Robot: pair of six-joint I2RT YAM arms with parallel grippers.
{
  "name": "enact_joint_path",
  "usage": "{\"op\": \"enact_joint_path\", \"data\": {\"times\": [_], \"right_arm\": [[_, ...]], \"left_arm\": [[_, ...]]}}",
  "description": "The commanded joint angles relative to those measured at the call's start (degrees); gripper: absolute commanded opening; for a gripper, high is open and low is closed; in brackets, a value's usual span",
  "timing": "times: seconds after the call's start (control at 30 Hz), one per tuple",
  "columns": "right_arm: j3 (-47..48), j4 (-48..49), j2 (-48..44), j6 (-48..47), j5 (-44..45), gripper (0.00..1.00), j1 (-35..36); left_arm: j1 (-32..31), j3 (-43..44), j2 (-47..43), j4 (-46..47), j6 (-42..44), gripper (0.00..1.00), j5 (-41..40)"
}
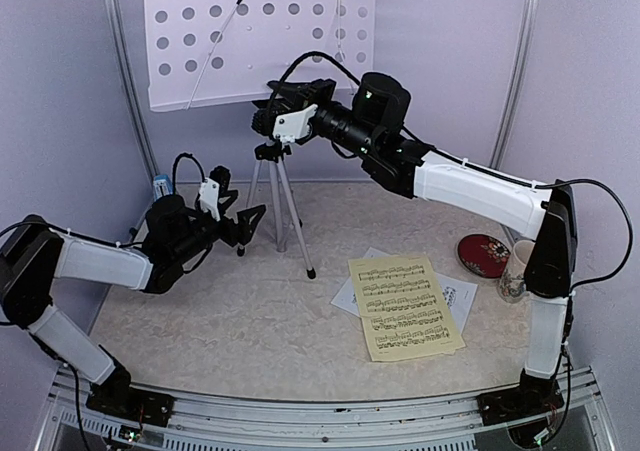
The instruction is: Set up the instrument practice props
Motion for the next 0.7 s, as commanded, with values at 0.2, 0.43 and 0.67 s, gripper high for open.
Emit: {"op": "enact_joint_path", "data": {"times": [0.2,0.43,0.67], "right_arm": [[2.39,8.80,-1.98,1.61,-1.25,0.49,1.17],[-0.60,6.80,-4.24,1.77,-1.03,0.67,2.17],[-7.43,7.04,-7.79,3.63,-0.09,0.85,4.58]], "left_arm": [[2.82,7.89,5.76,-4.15,2.25,0.83,-1.19],[2.78,9.05,7.13,-3.80,0.88,0.82,0.02],[2.78,8.88,6.56,-4.84,0.20,0.87,-0.47]]}}
